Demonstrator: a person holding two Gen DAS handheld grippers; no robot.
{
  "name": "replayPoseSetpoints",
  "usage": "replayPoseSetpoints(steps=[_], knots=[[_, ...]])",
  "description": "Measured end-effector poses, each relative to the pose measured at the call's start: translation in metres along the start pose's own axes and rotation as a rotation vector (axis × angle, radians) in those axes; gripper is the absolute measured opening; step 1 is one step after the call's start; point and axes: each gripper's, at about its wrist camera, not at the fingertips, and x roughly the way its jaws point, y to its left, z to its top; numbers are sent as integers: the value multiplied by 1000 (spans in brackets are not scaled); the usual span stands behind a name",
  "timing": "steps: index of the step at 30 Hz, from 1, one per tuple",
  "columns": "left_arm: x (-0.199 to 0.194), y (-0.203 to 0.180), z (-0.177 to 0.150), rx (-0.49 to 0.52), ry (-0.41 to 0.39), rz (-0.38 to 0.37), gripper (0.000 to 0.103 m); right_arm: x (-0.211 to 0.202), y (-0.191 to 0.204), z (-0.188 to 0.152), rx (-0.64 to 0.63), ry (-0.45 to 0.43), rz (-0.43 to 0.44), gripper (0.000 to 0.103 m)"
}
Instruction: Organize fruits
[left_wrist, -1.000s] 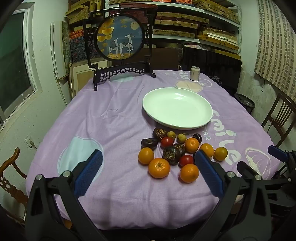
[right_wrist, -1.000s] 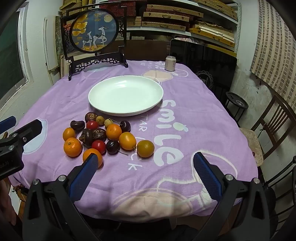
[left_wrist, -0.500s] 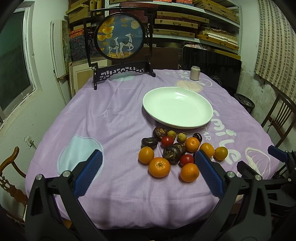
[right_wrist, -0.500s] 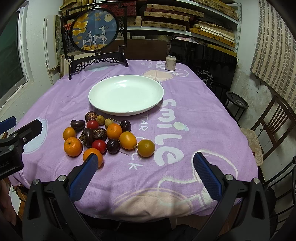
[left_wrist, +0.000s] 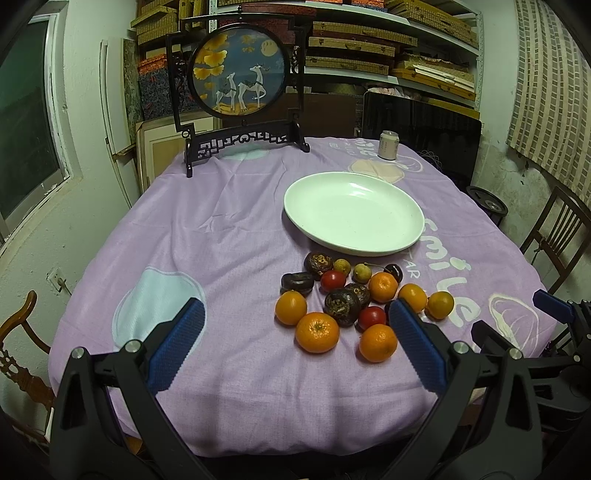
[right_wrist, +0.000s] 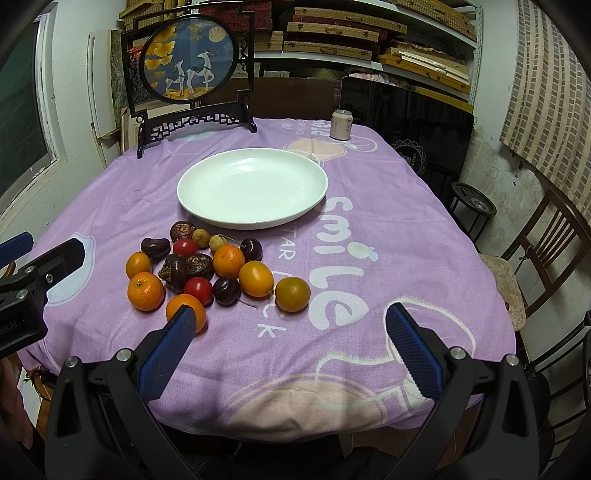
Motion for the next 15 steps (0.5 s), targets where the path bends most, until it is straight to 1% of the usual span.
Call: replayPoseSetpoints(steps=[15], knots=[[0,0,0,-3,2,-2,101,1,0,-1,0,2,-1,102]])
